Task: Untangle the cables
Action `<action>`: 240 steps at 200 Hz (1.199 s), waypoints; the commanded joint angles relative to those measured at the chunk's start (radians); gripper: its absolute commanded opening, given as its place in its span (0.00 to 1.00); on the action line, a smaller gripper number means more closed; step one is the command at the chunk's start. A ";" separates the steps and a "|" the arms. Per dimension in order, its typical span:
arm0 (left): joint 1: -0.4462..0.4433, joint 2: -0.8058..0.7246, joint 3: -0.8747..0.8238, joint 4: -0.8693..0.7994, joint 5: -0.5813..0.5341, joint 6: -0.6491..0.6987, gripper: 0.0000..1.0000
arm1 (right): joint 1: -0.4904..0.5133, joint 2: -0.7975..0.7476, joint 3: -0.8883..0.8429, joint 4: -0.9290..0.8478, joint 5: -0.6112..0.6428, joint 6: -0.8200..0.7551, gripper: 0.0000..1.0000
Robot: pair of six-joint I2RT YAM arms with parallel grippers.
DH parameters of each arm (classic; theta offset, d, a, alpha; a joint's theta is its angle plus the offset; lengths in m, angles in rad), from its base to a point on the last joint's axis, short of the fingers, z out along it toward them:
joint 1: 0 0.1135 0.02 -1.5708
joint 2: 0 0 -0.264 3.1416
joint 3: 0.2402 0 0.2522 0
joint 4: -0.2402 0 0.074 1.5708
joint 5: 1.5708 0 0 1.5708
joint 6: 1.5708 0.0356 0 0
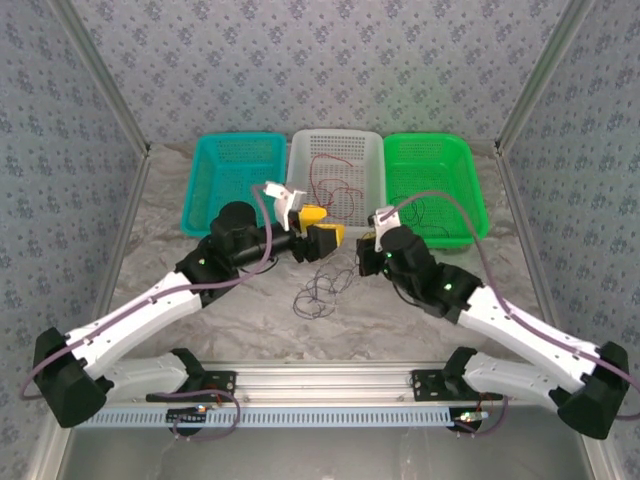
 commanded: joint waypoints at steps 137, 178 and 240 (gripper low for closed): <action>-0.070 0.259 0.083 -0.079 0.049 0.102 0.87 | -0.048 0.073 0.482 -0.112 -0.270 -0.104 0.00; -0.092 0.329 0.114 -0.053 0.065 0.085 0.86 | -0.046 0.072 0.528 -0.124 -0.239 -0.131 0.00; -0.104 0.436 0.113 -0.013 0.163 0.058 0.82 | -0.055 0.124 0.739 -0.142 -0.228 -0.195 0.00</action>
